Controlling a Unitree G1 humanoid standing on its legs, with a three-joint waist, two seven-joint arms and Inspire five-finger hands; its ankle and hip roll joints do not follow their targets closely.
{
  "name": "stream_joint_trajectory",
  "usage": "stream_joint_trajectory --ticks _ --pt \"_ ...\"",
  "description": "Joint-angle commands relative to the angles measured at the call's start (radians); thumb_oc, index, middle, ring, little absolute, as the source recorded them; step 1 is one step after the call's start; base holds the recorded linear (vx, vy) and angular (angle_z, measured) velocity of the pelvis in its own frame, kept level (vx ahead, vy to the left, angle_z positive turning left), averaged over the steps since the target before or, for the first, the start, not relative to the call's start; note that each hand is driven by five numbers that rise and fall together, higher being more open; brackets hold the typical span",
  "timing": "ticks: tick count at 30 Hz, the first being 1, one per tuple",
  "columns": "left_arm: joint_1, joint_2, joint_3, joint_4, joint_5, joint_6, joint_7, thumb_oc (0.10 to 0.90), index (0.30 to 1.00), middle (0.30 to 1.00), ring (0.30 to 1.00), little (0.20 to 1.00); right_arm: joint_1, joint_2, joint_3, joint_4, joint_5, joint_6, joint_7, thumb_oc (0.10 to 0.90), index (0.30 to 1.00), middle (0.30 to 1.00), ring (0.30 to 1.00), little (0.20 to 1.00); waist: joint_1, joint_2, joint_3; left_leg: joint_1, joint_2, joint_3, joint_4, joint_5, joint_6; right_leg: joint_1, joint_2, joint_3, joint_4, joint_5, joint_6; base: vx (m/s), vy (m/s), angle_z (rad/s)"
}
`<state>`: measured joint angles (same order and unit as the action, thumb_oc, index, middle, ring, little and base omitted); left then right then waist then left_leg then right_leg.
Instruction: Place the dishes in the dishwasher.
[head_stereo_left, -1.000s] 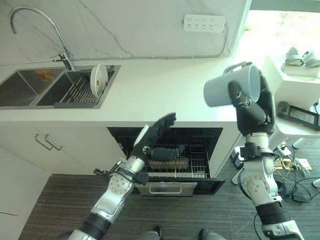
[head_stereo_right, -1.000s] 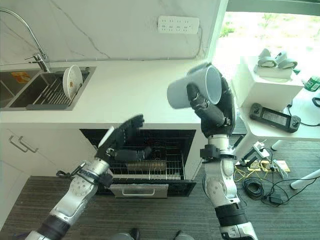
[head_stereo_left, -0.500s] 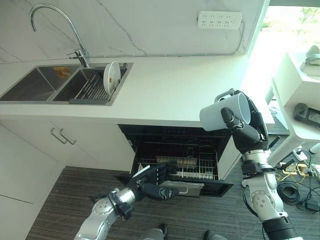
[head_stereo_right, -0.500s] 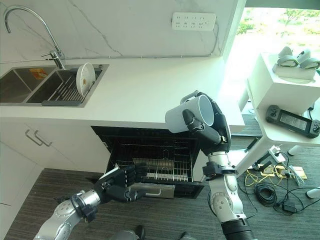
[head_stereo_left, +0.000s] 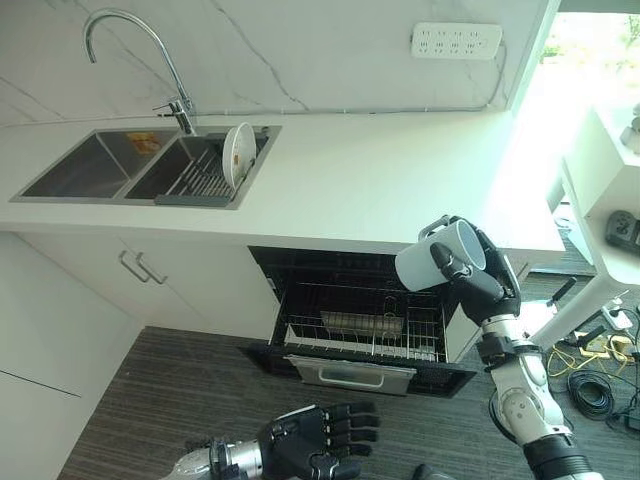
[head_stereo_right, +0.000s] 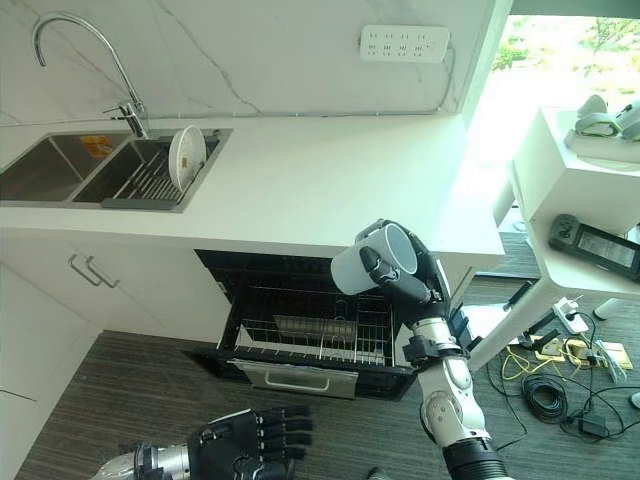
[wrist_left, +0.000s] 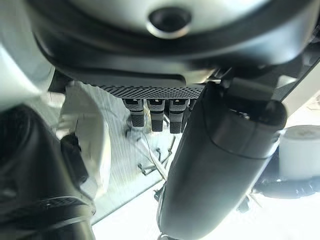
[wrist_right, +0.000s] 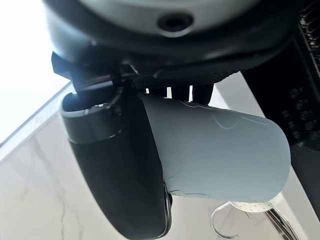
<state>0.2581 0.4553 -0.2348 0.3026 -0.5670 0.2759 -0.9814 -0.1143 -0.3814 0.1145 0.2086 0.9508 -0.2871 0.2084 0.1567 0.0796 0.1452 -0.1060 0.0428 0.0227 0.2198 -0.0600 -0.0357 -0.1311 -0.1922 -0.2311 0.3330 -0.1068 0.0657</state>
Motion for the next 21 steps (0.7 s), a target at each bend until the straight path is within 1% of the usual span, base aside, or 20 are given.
stream_joint_trajectory --ticks 1,2,3,4,5,6,7,8,9,10,11,14,16,17,18,21 --pt "-0.004 0.044 -0.044 0.05 0.11 -0.084 0.139 0.8 0.9 0.9 0.9 0.9 -0.122 -0.019 -0.026 -0.089 0.005 -0.079 0.061 0.4 0.3 0.3 0.3 0.3 0.017 -0.03 -0.04 -0.002 0.02 -0.015 0.08 -0.161 0.003 0.054 -0.04 -0.004 -0.033 -0.067 0.101 0.01 -0.005 0.06" --pt "-0.003 0.041 -0.051 0.101 0.15 -0.102 0.211 0.8 0.9 0.9 0.9 0.9 -0.125 -0.018 -0.019 -0.089 -0.001 -0.079 0.055 0.4 0.3 0.3 0.3 0.3 0.019 -0.029 -0.039 -0.003 0.02 -0.016 0.08 -0.161 0.003 0.055 -0.04 -0.006 -0.033 -0.069 0.101 0.01 -0.005 0.08" --pt "-0.001 0.031 -0.054 0.17 0.2 -0.125 0.306 0.8 0.9 0.9 0.9 0.9 -0.129 -0.014 -0.013 -0.092 -0.012 -0.078 0.043 0.4 0.3 0.3 0.3 0.3 0.023 -0.03 -0.039 -0.004 0.019 -0.017 0.08 -0.16 0.003 0.055 -0.041 -0.008 -0.033 -0.07 0.101 0.01 -0.006 0.09" --pt "-0.002 0.015 -0.054 0.233 0.239 -0.139 0.378 0.8 0.9 0.9 0.9 0.9 -0.132 -0.013 -0.006 -0.095 -0.022 -0.081 0.033 0.4 0.3 0.3 0.3 0.3 0.026 -0.03 -0.039 -0.005 0.018 -0.019 0.08 -0.159 0.003 0.056 -0.041 -0.011 -0.033 -0.071 0.101 0.01 -0.007 0.04" --pt "-0.01 -0.014 -0.039 0.325 0.304 -0.15 0.485 0.8 0.9 0.9 0.9 0.9 -0.134 -0.007 0.002 -0.1 -0.04 -0.086 0.017 0.4 0.3 0.3 0.3 0.3 0.029 -0.032 -0.038 -0.006 0.016 -0.02 0.08 -0.158 0.003 0.057 -0.043 -0.014 -0.033 -0.071 0.101 0.0 0.0 0.0" --pt "-0.015 -0.032 -0.029 0.411 0.343 -0.204 0.524 0.8 0.9 0.9 0.9 0.9 -0.137 0.0 0.008 -0.098 -0.056 -0.091 -0.003 0.4 0.3 0.3 0.3 0.3 0.031 -0.035 -0.037 -0.008 0.016 -0.02 0.08 -0.155 0.002 0.056 -0.044 -0.016 -0.033 -0.071 0.101 0.0 0.0 0.0" --pt "-0.024 -0.05 -0.022 0.469 0.364 -0.245 0.545 0.8 0.9 0.9 0.9 0.9 -0.141 0.004 0.013 -0.095 -0.069 -0.095 -0.018 0.4 0.3 0.3 0.3 0.3 0.031 -0.037 -0.036 -0.01 0.016 -0.02 0.08 -0.154 0.001 0.055 -0.046 -0.017 -0.033 -0.07 0.101 0.01 -0.021 0.06" --pt "-0.034 -0.093 0.008 0.553 0.369 -0.273 0.6 0.8 0.9 0.9 0.9 0.9 -0.144 0.022 0.02 -0.079 -0.094 -0.103 -0.052 0.4 0.3 0.3 0.3 0.3 0.038 -0.042 -0.035 -0.012 0.019 -0.019 0.08 -0.152 0.0 0.055 -0.049 -0.023 -0.033 -0.069 0.101 0.01 -0.022 0.12" --pt "-0.037 -0.11 0.019 0.578 0.369 -0.271 0.622 0.8 0.9 0.9 0.9 0.9 -0.143 0.03 0.019 -0.073 -0.101 -0.101 -0.061 0.4 0.3 0.3 0.3 0.3 0.039 -0.043 -0.034 -0.013 0.02 -0.017 0.08 -0.152 0.001 0.055 -0.051 -0.025 -0.033 -0.069 0.101 0.02 -0.044 0.18" --pt "-0.045 -0.148 0.044 0.657 0.405 -0.308 0.656 0.8 0.9 0.9 0.9 0.9 -0.141 0.049 0.01 -0.049 -0.123 -0.108 -0.061 0.4 0.3 0.3 0.3 0.3 0.045 -0.049 -0.032 -0.015 0.02 -0.016 0.08 -0.151 0.001 0.055 -0.054 -0.033 -0.033 -0.067 0.102 0.02 -0.041 0.16" --pt "-0.048 -0.16 0.048 0.684 0.405 -0.317 0.671 0.8 0.9 0.9 0.9 0.9 -0.142 0.053 0.008 -0.036 -0.133 -0.114 -0.058 0.4 0.3 0.3 0.3 0.3 0.047 -0.052 -0.03 -0.016 0.02 -0.016 0.08 -0.15 0.002 0.056 -0.056 -0.036 -0.033 -0.067 0.101 0.02 -0.045 0.09" --pt "-0.053 -0.183 0.067 0.734 0.409 -0.335 0.742 0.8 0.9 0.9 0.9 0.9 -0.145 0.061 0.01 -0.004 -0.163 -0.127 -0.064 0.4 0.3 0.3 0.3 0.3 0.055 -0.055 -0.026 -0.019 0.02 -0.015 0.08 -0.149 0.002 0.058 -0.06 -0.045 -0.033 -0.067 0.101 0.01 -0.024 0.04" --pt "-0.056 -0.185 0.084 0.765 0.443 -0.336 0.831 0.8 0.9 0.9 0.9 0.9 -0.144 0.067 0.012 0.015 -0.167 -0.127 -0.07 0.4 0.3 0.3 0.3 0.3 0.058 -0.057 -0.025 -0.019 0.02 -0.015 0.08 -0.148 0.001 0.059 -0.062 -0.05 -0.033 -0.067 0.1 0.01 -0.009 0.03" --pt "-0.057 -0.185 0.089 0.773 0.444 -0.332 0.849 0.8 0.9 0.9 0.9 0.9 -0.144 0.067 0.013 0.019 -0.168 -0.124 -0.073 0.4 0.3 0.3 0.3 0.3 0.059 -0.057 -0.025 -0.02 0.02 -0.015 0.08 -0.148 0.0 0.059 -0.062 -0.051 -0.033 -0.067 0.101 0.02 0.001 0.03" --pt "-0.062 -0.185 0.119 0.807 0.439 -0.331 0.901 0.8 0.9 0.9 0.9 0.9 -0.139 0.068 0.02 0.032 -0.186 -0.119 -0.085 0.4 0.3 0.3 0.3 0.3 0.059 -0.058 -0.024 -0.021 0.02 -0.015 0.08 -0.146 -0.001 0.058 -0.065 -0.053 -0.033 -0.066 0.101 0.0 0.0 0.0" --pt "-0.067 -0.184 0.154 0.843 0.458 -0.344 0.933 0.8 0.9 0.9 0.9 0.9 -0.125 0.074 0.031 0.053 -0.202 -0.119 -0.097 0.4 0.3 0.3 0.3 0.3 0.057 -0.06 -0.021 -0.022 0.02 -0.013 0.08 -0.145 -0.001 0.057 -0.068 -0.056 -0.033 -0.065 0.1 0.0 0.0 0.0"
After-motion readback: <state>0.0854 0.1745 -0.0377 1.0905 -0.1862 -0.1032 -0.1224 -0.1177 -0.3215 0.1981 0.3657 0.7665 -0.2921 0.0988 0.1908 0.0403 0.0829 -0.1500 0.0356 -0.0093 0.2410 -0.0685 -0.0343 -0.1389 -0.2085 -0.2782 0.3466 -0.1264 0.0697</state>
